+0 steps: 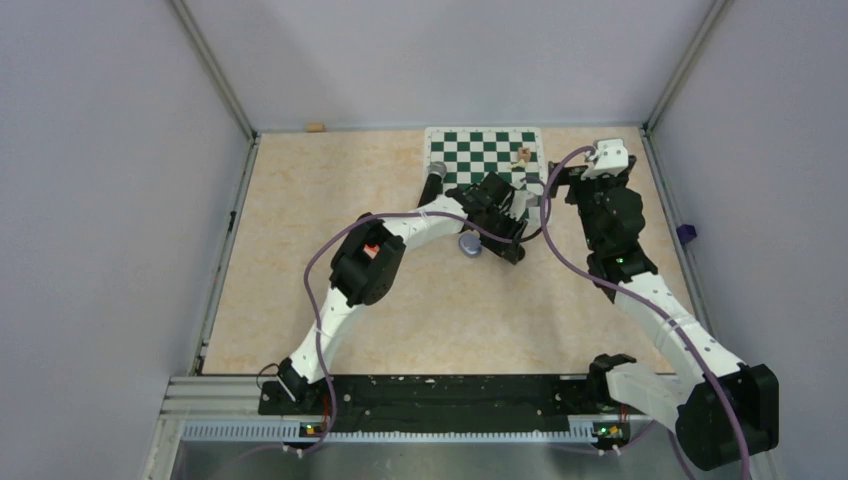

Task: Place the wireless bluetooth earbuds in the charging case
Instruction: Place the charging case at the center of the board.

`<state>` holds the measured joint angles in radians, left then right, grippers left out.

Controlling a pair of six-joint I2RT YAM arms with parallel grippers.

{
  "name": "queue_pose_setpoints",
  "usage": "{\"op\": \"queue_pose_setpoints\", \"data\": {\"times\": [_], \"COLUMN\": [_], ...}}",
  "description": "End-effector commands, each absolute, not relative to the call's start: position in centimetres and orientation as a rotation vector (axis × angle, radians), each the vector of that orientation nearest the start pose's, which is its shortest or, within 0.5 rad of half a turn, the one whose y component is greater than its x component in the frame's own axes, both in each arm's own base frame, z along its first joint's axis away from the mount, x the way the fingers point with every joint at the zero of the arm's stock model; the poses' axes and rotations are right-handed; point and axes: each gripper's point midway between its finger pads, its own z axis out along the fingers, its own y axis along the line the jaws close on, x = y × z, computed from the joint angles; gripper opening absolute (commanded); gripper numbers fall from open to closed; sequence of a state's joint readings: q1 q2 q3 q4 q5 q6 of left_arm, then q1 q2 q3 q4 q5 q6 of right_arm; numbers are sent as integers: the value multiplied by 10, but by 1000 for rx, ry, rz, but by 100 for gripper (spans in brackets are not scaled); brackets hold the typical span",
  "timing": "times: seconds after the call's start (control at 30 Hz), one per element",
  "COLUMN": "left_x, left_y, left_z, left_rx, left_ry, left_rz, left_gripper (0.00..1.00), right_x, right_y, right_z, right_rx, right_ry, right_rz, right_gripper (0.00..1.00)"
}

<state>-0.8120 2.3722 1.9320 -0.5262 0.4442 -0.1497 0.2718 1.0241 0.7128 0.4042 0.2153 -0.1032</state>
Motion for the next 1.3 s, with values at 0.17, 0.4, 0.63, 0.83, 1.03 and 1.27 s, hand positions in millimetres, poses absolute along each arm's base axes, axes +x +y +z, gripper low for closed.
{"op": "queue_pose_setpoints", "data": {"times": [0.17,0.4,0.63,0.83,1.03,1.27], "left_x": [325,336,339,323,311,305], "left_y": [-458,-456,-450,-463,-475,-481], "left_z": [36,48,44,47,58,62], "left_rx": [1052,1048,1018,1060,1101,1113], "left_ry": [2460,2423,2438,2423,2406,2408], "left_rz": [-864,-805,-753,-873,-962,-1034], "left_gripper": [41,43,60,61,62,64], "right_x": [384,383,382,382,383,383], "right_y": [64,64,64,64,64,64], "right_z": [307,307,309,309,309,307], "right_rx": [-99,-97,-95,-95,-93,-96], "right_ry": [1449,1448,1445,1446,1445,1450], "right_rz": [3,4,6,8,6,5], "right_gripper": [99,99,99,99,99,99]}}
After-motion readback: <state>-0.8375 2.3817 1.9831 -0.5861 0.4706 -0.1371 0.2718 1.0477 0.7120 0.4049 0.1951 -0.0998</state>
